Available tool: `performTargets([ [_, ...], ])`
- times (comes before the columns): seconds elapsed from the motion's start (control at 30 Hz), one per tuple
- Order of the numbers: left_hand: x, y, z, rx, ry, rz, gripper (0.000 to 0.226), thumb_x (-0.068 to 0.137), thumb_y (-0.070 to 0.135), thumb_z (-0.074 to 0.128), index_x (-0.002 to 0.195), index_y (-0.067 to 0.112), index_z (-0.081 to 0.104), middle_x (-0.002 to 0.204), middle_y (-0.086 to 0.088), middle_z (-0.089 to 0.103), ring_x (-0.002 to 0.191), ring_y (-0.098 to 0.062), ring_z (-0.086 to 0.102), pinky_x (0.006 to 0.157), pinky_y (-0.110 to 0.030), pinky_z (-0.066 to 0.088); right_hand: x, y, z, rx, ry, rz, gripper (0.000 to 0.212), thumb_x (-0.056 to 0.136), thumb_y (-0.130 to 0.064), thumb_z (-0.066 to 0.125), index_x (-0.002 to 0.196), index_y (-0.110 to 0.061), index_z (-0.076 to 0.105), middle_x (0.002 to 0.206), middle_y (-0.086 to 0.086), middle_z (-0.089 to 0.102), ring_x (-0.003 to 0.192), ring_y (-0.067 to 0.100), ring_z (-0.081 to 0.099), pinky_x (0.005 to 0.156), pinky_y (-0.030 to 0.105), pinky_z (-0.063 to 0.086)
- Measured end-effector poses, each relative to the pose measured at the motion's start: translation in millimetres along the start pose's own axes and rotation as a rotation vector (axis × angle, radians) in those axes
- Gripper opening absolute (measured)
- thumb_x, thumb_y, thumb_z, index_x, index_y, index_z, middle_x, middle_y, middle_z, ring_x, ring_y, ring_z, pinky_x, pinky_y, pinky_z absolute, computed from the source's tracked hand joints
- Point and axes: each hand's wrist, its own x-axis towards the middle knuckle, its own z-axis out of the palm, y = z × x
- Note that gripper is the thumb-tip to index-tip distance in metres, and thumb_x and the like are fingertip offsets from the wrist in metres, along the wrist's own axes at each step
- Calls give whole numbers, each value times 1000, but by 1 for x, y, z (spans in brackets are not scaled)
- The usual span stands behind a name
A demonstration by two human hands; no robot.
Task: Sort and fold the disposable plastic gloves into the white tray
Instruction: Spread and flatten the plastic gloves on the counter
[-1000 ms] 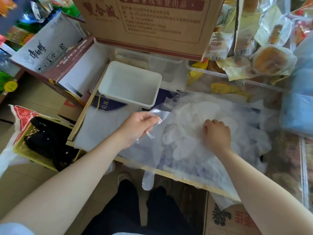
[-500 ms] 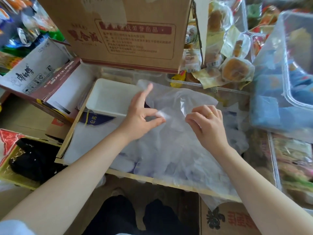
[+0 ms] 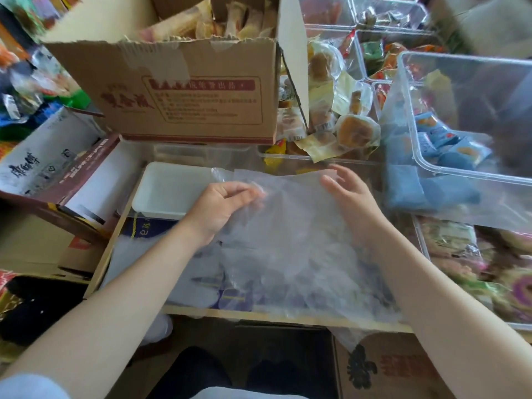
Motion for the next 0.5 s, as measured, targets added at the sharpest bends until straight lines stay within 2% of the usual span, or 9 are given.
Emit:
performTargets([
  [0.03,1,1,-2,7,15,0,14,75,28,64,75,23,77,88,2,74,91,-16,67,97,-40,47,4,-2,0,-6,-64,28,42,78,-38,71,114,-18,63,112,3,63,99,18,57,87,36,45],
  [0.07,2,2,-4,18,35,-3,14,78,26,63,74,23,77,88,2,74,93,-17,66,97,-39,47,5,-4,1,-38,-81,21,23,79,-33,71,97,-19,68,92,2,66,83,22,56,74,36,46],
  [0.1,3,2,-6,32,54,-3,18,83,22,62,74,23,77,88,3,74,94,-17,66,96,-37,47,6,-5,3,-59,-82,11,9,81,-27,70,82,-19,68,78,1,63,74,23,48,63,32,40],
  [0.17,3,2,-12,38,85,-14,24,89,15,58,74,21,75,84,6,74,87,-11,67,87,-27,50,9,-6,6,-57,-50,-1,16,84,-22,67,68,-21,64,67,-1,55,69,22,41,59,30,31],
  [0.27,1,-1,-19,59,157,-41,19,91,14,57,80,20,71,85,5,72,83,-9,65,76,-20,49,13,-9,8,-46,81,7,24,89,-18,59,65,-20,57,59,-1,52,52,10,43,54,25,34],
  [0.37,1,-7,-28,157,307,-36,18,91,19,58,78,27,69,81,6,66,78,-7,58,75,-19,46,17,-7,2,-206,235,59,36,91,-19,55,56,-16,50,47,-2,43,39,5,34,43,20,30],
  [0.5,6,-8,-37,226,489,-46,26,94,29,52,72,29,67,72,1,52,66,-12,46,65,-26,40,17,-9,-11,-225,276,113,42,92,-25,52,53,-14,46,48,-1,36,44,11,29,46,26,24],
])
